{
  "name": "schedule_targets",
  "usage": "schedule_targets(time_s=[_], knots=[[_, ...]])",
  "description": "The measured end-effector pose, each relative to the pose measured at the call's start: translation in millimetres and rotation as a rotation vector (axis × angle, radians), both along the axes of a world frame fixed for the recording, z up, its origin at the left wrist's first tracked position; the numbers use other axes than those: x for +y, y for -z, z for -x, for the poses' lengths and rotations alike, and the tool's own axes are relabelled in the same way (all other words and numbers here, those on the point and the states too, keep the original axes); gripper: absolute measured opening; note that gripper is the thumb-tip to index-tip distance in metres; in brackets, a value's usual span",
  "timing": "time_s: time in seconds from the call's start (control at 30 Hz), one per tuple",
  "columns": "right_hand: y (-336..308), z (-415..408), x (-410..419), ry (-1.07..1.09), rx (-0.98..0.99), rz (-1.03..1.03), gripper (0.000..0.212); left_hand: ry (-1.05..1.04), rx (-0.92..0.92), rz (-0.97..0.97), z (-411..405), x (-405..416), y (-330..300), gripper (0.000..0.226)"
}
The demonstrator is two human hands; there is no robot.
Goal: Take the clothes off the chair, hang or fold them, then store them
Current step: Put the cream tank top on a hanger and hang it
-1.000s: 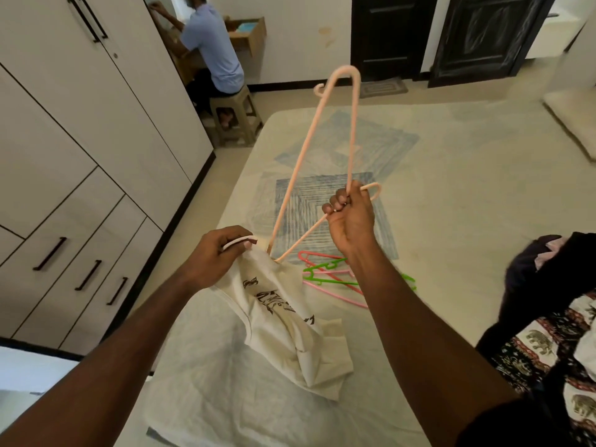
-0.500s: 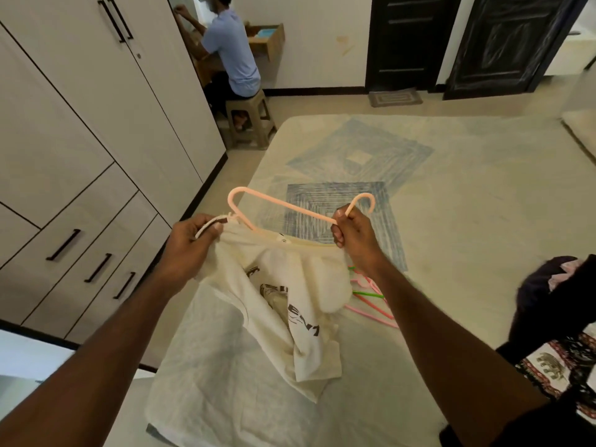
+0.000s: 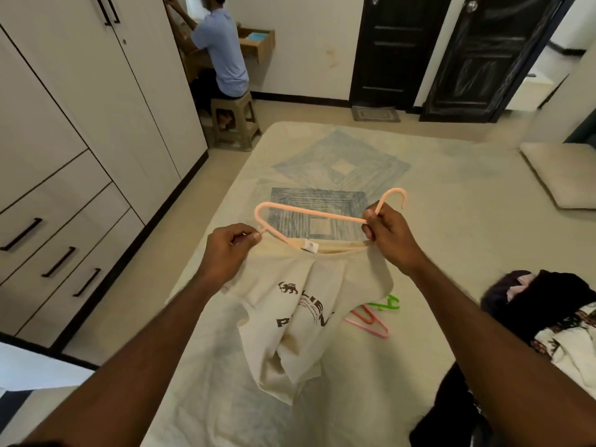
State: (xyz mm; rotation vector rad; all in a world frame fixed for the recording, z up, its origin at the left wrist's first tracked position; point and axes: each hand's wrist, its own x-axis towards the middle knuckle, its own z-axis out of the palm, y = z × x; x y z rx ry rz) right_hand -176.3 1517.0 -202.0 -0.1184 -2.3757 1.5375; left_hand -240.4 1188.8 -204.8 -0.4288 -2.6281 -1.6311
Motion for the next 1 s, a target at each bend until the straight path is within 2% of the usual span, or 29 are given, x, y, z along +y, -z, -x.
schedule_targets(time_s=[0.13, 0.2, 0.37, 0.5, 0.6, 0.67, 0.9, 1.0], knots=[[-6, -16, 14, 0.077, 0.026, -0.136, 0.026, 0.013, 0.02, 0.055, -5, 3, 6, 0.014], [-6, -24, 20, 0.083, 0.012, -0.227, 0.021, 0.018, 0.046, 0.002, -12, 7, 5, 0.014], [-8, -40, 32, 0.101, -0.014, -0.28, 0.022, -0.018, 0.082, -0.112, -18, 14, 7, 0.012], [-14, -52, 38, -0.043, -0.009, -0.314, 0.024, -0.039, 0.01, -0.194, -21, 12, 9, 0.014], [-14, -55, 35, -0.183, -0.089, -0.523, 0.023, -0.015, -0.046, -0.285, -24, 14, 1, 0.012], [-10, -55, 31, -0.192, -0.12, -0.607, 0.024, 0.056, -0.032, -0.291, -24, 17, -8, 0.011], [-26, -46, -4, -0.123, 0.024, -0.374, 0.02, 0.261, 0.014, -0.147, -13, 6, -16, 0.01], [-32, -37, -28, -0.13, 0.054, -0.268, 0.022, 0.31, 0.039, -0.013, -10, 1, -19, 0.009]])
